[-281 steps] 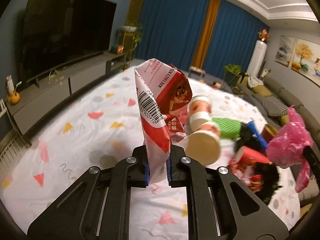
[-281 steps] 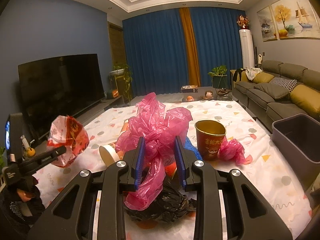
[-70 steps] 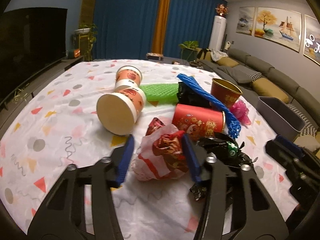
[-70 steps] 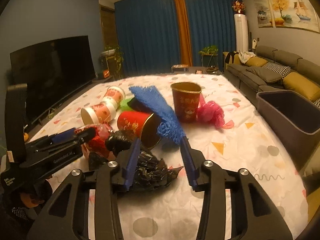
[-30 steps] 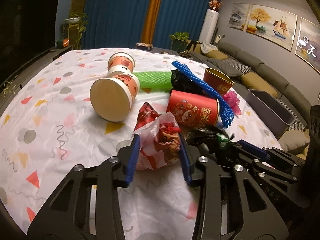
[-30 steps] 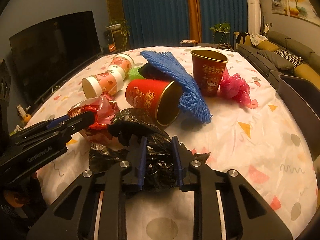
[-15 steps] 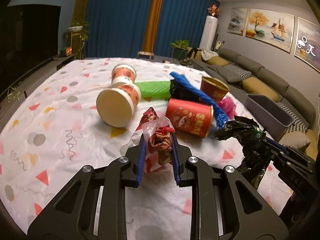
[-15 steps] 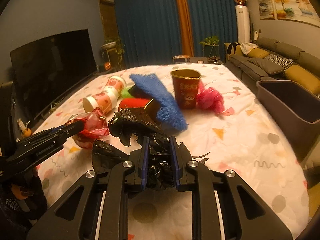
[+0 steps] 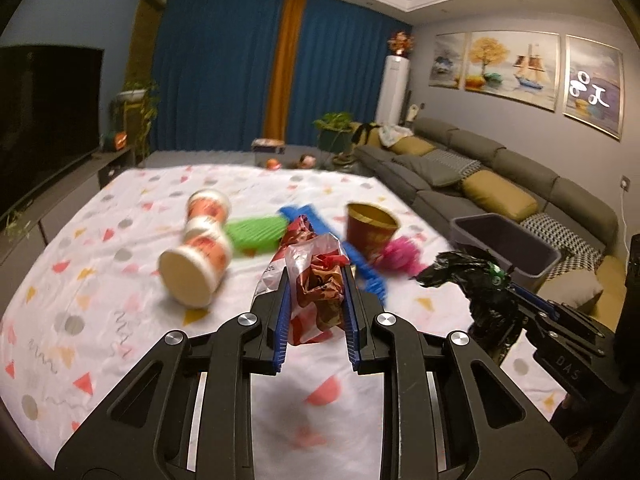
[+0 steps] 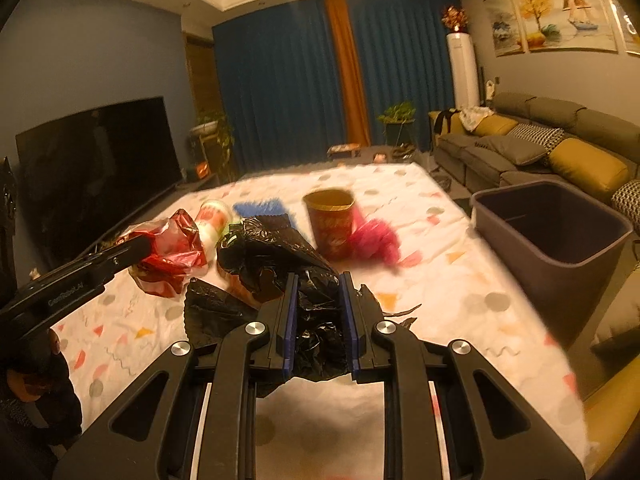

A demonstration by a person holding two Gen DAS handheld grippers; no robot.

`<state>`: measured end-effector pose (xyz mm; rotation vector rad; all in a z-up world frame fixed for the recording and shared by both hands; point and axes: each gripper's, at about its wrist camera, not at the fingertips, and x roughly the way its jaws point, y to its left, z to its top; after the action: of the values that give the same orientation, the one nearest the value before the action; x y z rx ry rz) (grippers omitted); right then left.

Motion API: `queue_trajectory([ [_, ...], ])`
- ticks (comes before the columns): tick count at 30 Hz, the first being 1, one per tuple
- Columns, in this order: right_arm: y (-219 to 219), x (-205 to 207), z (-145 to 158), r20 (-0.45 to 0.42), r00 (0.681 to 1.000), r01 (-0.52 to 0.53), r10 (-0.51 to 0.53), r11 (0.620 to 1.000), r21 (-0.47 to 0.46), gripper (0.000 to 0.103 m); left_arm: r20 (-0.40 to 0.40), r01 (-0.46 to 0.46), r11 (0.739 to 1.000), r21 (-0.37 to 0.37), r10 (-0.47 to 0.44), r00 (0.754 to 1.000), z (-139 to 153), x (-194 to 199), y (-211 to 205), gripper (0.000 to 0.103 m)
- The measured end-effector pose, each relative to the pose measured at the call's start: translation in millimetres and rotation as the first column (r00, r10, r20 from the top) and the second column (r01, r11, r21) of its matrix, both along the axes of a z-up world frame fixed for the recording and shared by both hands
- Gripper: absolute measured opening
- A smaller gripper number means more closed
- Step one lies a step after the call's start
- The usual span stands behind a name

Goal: Collect trash
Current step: 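Lift both held wrappers and carry them over the grey bin, then open both grippers over the bin, then return toward the table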

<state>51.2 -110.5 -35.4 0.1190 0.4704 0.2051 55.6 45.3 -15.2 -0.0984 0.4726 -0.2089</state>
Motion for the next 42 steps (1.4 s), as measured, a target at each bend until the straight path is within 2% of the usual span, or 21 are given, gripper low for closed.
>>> queue_trajectory([
  [11,-70.8,-6.5,34.3,0.11,0.981,0.16,-0.161,0.987,0.014,0.021,0.09,0.163,0.986,0.029,-0.165,0.982,32.2,15.3,-84.2,0.022],
  [21,-145.3,3.3,55.1,0.18,0.915,0.363,-0.36,0.932,0.02,0.021,0.148,0.299,0.954,0.027,-0.3,0.942,58.2,41.7,-175.0,0.022],
  [30,-196.3,25.9,52.0,0.197,0.851,0.494,-0.486,0.87,0.014,0.021,0.153,0.357,0.933,0.041,-0.359,0.921,53.3,75.1,-238.9,0.022],
  [42,-220.0,55.8,40.3,0.179,0.843,0.513,-0.507,0.858,0.011,0.021,0.111,0.4,0.916,0.036,-0.402,0.909,26.8,111.7,-283.9,0.022],
])
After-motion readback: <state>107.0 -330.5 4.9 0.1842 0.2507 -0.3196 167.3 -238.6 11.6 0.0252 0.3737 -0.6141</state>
